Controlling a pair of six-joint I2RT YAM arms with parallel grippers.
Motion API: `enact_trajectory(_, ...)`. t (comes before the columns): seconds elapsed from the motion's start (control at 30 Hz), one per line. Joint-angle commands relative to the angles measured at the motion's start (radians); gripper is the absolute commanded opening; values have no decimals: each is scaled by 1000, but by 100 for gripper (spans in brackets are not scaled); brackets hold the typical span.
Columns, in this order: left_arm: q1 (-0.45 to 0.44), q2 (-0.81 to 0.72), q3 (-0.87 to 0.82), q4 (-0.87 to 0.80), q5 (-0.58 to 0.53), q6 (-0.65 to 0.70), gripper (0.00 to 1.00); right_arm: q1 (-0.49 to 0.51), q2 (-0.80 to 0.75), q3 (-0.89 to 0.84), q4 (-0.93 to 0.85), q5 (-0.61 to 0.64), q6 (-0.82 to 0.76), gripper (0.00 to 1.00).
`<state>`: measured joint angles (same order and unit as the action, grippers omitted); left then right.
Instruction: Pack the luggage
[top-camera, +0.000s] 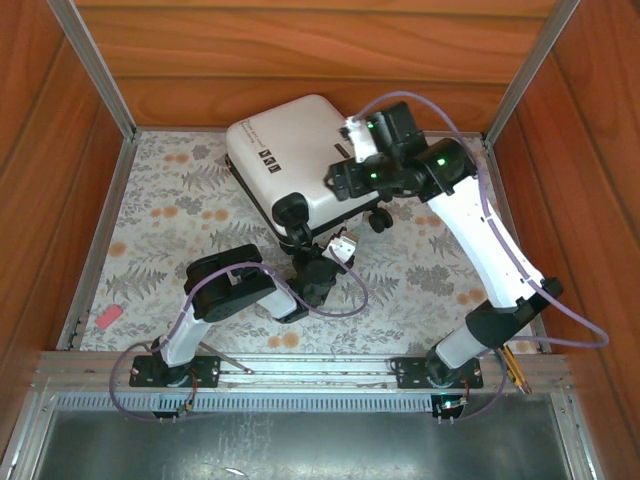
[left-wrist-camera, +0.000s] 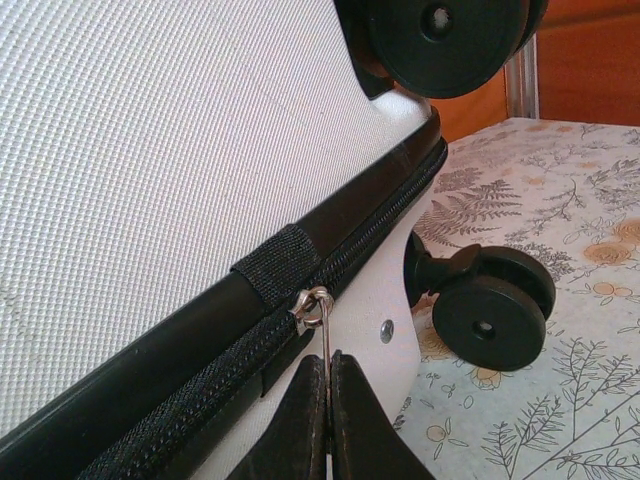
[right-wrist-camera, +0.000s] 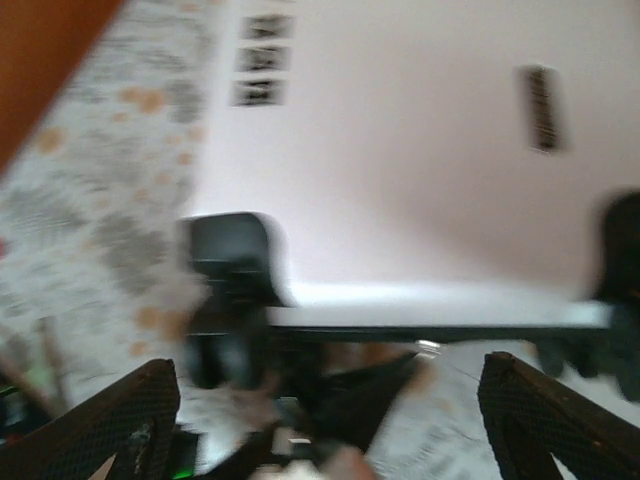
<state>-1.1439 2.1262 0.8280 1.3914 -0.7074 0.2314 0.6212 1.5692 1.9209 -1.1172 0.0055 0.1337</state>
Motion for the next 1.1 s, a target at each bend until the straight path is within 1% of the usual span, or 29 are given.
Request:
enact_trajectory(0.0, -7, 7, -5, 26, 50, -20, 0, -98, 34, -100, -7, 45, -92, 83)
enact_trajectory(0.13, -7, 5, -7, 26, 48, -20, 0, -191, 63, -176, 3, 28, -154, 85)
enact_trajectory(0.23, -5, 5, -7, 27, 41, -18, 0, -230, 80, -207, 39, 32, -177, 85)
enact_trajectory(0.3, -5, 3, -12, 27, 37, -17, 0, -244, 85, -213, 60, 48, -187, 85)
enact_trajectory(0.37, -5, -1, -15, 27, 33, -15, 0, -251, 129, -196, 55, 56, -200, 86)
enact_trajectory(0.5, -4, -5, -21, 26, 28, -14, 0, -256, 169, -163, 49, 113, -233, 86)
enact_trajectory(0.77, -4, -4, -21, 27, 22, -10, 0, -270, 244, -143, 54, 146, -295, 82)
enact_trajectory(0.83, -4, -8, -24, 26, 19, -9, 0, -278, 241, -145, 55, 136, -288, 82)
enact_trajectory(1.07, -2, -9, -27, 27, 12, -7, 0, -331, 179, -162, 97, 33, -264, 83)
